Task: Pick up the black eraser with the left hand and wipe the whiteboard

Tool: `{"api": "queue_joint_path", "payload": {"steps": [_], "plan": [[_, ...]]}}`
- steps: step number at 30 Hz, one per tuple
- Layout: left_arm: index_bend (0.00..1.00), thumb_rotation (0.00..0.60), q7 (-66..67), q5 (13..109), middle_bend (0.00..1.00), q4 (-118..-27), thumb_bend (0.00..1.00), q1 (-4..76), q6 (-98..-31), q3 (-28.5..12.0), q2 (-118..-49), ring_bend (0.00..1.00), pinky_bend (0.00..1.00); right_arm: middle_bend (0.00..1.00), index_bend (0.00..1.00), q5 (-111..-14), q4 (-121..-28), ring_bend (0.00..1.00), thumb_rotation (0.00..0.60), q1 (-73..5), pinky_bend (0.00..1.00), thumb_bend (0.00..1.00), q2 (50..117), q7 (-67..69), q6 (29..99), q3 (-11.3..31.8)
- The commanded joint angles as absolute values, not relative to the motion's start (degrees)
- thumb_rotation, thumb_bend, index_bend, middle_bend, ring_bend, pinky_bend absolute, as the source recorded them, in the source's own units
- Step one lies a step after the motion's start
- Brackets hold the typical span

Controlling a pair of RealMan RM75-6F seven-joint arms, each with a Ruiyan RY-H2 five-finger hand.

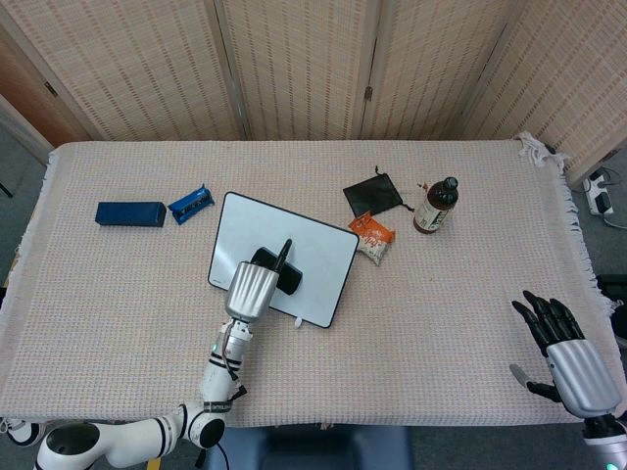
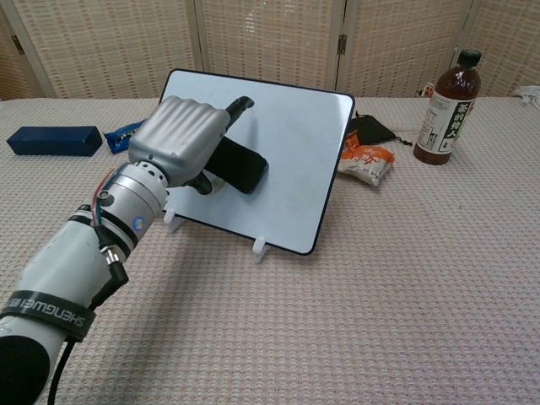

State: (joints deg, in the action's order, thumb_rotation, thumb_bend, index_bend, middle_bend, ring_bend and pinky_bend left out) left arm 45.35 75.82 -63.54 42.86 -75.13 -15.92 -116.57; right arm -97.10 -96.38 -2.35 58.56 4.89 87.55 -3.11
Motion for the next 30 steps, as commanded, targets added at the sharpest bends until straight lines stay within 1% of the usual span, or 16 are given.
{"api": "queue_joint_path", "payload": {"steps": [1, 4, 6, 7, 9, 10, 12, 14, 15, 17, 18, 20, 23, 27, 29, 30], "plan": [[0.1, 0.6, 46.9, 75.5, 1.0, -66.5, 0.29, 41.8, -75.7, -15.2, -115.0, 0.8, 0.88, 0.0, 0.0, -97.1, -96.4, 0.0, 0.6, -2.3, 0.0, 0.3, 58.5, 4.9, 87.7, -3.1], [0.07, 0.6, 48.6, 74.9, 1.0, -71.9, 0.28, 39.6, -76.8, -14.3, -111.8, 0.78, 0.88, 0.0, 0.0, -97.3, -96.3, 0.0, 0.6, -2.2, 0.0, 0.29, 58.5, 4.7, 87.7, -3.1], [0.05, 0.6, 49.3, 74.4, 0.99, -77.1, 0.27, 37.1, -78.5, -13.5, -108.2, 0.75, 0.88, 0.0, 0.0, -97.4, -96.3, 0.0, 0.6, -2.3, 0.0, 0.29, 58.5, 4.7, 87.6, -3.2], [0.05, 0.6, 49.3, 74.2, 0.98, -79.6, 0.27, 35.9, -79.4, -13.1, -106.4, 0.73, 0.88, 0.0, 0.0, -97.5, -96.3, 0.0, 0.6, -2.3, 0.0, 0.29, 58.6, 4.6, 87.6, -3.2], [0.05, 0.6, 48.6, 73.8, 0.89, -85.2, 0.27, 33.1, -80.9, -11.8, -102.0, 0.66, 0.85, 0.0, 0.0, -97.6, -96.3, 0.0, 0.6, -2.4, 0.0, 0.29, 58.7, 4.4, 87.4, -3.3], [0.04, 0.6, 47.5, 73.5, 0.81, -89.3, 0.27, 31.1, -81.6, -10.8, -98.6, 0.6, 0.8, 0.0, 0.0, -97.7, -96.3, 0.0, 0.6, -2.4, 0.0, 0.3, 58.8, 4.1, 87.2, -3.3], [0.03, 0.6, 43.9, 73.3, 0.58, -96.4, 0.27, 27.6, -82.4, -8.6, -92.2, 0.43, 0.61, 0.0, 0.0, -97.7, -96.4, 0.0, 0.6, -2.7, 0.0, 0.29, 59.0, 3.6, 86.5, -3.4], [0.04, 0.6, 39.3, 73.7, 0.41, -101.6, 0.27, 24.8, -82.6, -6.3, -86.2, 0.3, 0.45, 0.0, 0.0, -97.7, -96.5, 0.0, 0.6, -2.9, 0.0, 0.29, 59.2, 3.0, 85.9, -3.5], [0.04, 0.6, 35.5, 74.6, 0.35, -104.0, 0.27, 23.0, -83.1, -4.8, -82.4, 0.25, 0.39, 0.0, 0.0, -97.6, -96.6, 0.0, 0.6, -3.0, 0.0, 0.29, 59.4, 2.6, 85.5, -3.5], [0.05, 0.6, 30.3, 77.0, 0.24, -105.6, 0.27, 20.4, -84.7, -2.7, -77.7, 0.15, 0.25, 0.0, 0.0, -97.6, -96.7, 0.0, 0.6, -3.2, 0.0, 0.29, 59.7, 1.8, 85.1, -3.5], [0.06, 0.6, 28.2, 78.2, 0.21, -105.7, 0.27, 19.0, -85.8, -1.7, -75.8, 0.13, 0.21, 0.0, 0.0, -97.6, -96.7, 0.0, 0.6, -3.3, 0.0, 0.29, 59.9, 1.4, 84.9, -3.5], [0.06, 0.6, 24.2, 80.2, 0.15, -105.1, 0.27, 16.0, -88.3, 0.6, -72.5, 0.06, 0.11, 0.0, 0.0, -97.2, -96.7, 0.0, 0.6, -3.6, 0.0, 0.3, 60.3, 0.5, 84.1, -3.4], [0.06, 0.6, 17.9, 81.3, 0.11, -102.7, 0.27, 12.1, -90.9, 2.9, -69.7, 0.02, 0.01, 0.0, 0.0, -96.4, -96.8, 0.0, 0.6, -4.0, 0.0, 0.29, 60.7, -0.4, 82.9, -3.2], [0.05, 0.6, 10.6, 79.7, 0.1, -97.7, 0.27, 8.4, -92.4, 3.2, -69.1, 0.01, 0.0, 0.0, 0.0, -95.9, -97.1, 0.0, 0.6, -4.1, 0.0, 0.3, 60.9, -0.7, 82.9, -2.9], [0.04, 0.6, 11.4, 79.9, 0.09, -97.6, 0.27, 8.0, -92.2, 3.4, -68.0, 0.0, 0.0, 0.0, 0.0, -95.9, -97.0, 0.0, 0.6, -4.2, 0.0, 0.29, 61.0, -0.8, 82.9, -2.8], [0.03, 0.6, 11.1, 80.6, 0.08, -97.6, 0.27, 7.6, -93.3, 2.9, -67.9, 0.0, 0.0, 0.0, 0.0, -95.6, -96.9, 0.0, 0.6, -4.3, 0.0, 0.29, 61.0, -0.8, 82.6, -2.7]]}}
